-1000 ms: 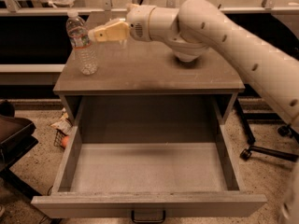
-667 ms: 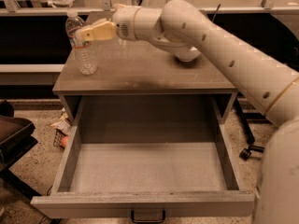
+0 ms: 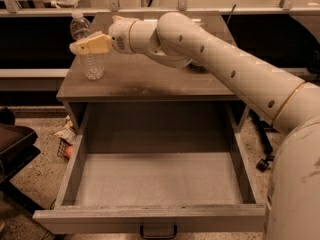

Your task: Place water bottle into top drawer

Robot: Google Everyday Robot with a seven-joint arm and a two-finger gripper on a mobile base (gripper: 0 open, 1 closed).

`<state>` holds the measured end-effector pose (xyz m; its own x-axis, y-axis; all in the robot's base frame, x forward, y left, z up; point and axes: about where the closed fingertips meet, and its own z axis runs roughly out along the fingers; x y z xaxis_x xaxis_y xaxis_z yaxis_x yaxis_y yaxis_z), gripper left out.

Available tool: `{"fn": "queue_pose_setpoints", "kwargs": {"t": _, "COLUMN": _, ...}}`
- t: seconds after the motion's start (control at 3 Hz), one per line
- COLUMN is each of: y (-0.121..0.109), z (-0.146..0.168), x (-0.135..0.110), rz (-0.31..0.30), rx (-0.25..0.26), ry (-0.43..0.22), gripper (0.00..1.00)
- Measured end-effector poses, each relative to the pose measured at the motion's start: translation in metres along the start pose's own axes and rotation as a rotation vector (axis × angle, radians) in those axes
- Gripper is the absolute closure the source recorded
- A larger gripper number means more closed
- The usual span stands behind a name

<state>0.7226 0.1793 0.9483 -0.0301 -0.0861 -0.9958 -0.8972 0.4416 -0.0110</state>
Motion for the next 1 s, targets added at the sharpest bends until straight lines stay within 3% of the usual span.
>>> {"fn": "queue_pose_setpoints", "kwargs": {"t": 0.33, "y": 0.011, "z": 0.016, "x": 0.009, "rz": 0.012, "rx": -0.013, "ry": -0.01, "gripper": 0.03}}
{"fn": "queue_pose_setpoints", "kwargs": {"t": 0.67, "y": 0.013, "z": 0.024, "x": 0.009, "rz": 0.01, "rx": -0.02, "ry": -0.02, "gripper": 0.25}}
{"fn": "queue_pose_setpoints", "kwargs": {"t": 1.0, "y": 0.011, "z": 0.03, "x": 0.006, "rz": -0.001, "rx": -0.02, "ry": -0.023, "gripper": 0.57}}
